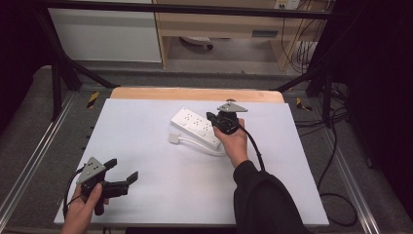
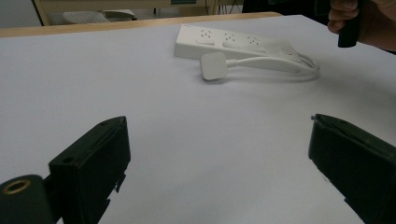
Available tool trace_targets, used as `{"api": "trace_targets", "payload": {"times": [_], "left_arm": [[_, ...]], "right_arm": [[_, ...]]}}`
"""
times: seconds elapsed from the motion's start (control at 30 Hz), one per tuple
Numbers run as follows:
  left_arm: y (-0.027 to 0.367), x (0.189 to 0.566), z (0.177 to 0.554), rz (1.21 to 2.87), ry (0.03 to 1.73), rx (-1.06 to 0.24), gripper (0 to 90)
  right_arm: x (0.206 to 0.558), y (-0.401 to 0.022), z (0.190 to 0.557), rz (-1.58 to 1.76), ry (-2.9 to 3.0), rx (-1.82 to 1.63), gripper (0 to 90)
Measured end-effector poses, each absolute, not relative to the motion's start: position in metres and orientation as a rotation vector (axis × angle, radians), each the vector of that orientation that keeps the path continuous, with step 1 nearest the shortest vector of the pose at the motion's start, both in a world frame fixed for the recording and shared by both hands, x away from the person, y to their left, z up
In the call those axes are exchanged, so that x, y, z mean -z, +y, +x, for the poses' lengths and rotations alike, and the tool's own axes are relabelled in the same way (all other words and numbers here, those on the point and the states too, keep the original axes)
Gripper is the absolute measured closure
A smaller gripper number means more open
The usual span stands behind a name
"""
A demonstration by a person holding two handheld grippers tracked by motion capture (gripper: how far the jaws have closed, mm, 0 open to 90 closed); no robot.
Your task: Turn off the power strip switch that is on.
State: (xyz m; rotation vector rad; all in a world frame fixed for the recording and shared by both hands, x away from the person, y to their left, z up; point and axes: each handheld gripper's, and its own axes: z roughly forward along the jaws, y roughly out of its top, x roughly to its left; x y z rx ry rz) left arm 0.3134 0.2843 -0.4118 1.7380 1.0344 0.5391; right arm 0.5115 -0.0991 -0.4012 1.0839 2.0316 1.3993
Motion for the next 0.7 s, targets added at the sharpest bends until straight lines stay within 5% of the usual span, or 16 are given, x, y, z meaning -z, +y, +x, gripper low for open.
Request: {"api": "trace_targets", "payload": {"times": [0.7], "left_arm": [[0.285,0.412,0.313,1.738,1.036,-0.541,5.6]], "right_arm": [[0.416,-0.081,0.513,1.074,2.097,-1.37,90.0]]}}
